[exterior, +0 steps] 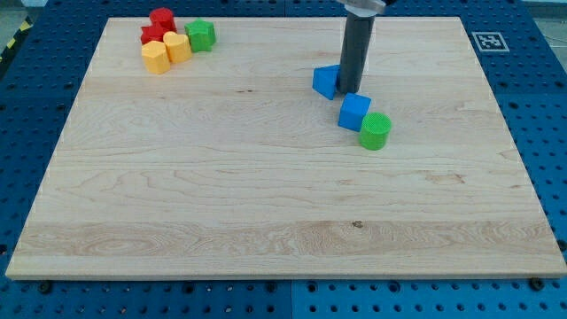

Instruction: Move the blue triangle towards the group of blocks

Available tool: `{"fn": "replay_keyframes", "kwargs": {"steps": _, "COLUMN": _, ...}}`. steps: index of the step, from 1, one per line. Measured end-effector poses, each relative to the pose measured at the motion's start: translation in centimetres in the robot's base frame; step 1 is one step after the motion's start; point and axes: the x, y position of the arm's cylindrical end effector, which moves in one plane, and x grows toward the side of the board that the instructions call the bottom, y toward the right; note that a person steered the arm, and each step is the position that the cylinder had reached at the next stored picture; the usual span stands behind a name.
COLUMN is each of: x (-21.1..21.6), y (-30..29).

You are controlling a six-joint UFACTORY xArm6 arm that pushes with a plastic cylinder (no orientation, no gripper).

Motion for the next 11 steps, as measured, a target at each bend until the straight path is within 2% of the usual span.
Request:
{"fn": "replay_keyframes", "kwargs": {"steps": 3, "x": 0.0, "y": -1.7}}
{"fn": "replay_keyframes", "kwargs": {"steps": 6, "x": 0.1, "y": -7.5}}
{"fn": "replay_keyframes", "kwargs": {"steps": 8, "x": -2.7, "y": -8.1}}
{"fn": "replay_keyframes", "kwargs": {"steps": 10, "x": -0.8, "y": 0.8}}
{"fn": "replay_keyframes", "kwargs": {"steps": 11, "x": -2.5, "y": 2.1}}
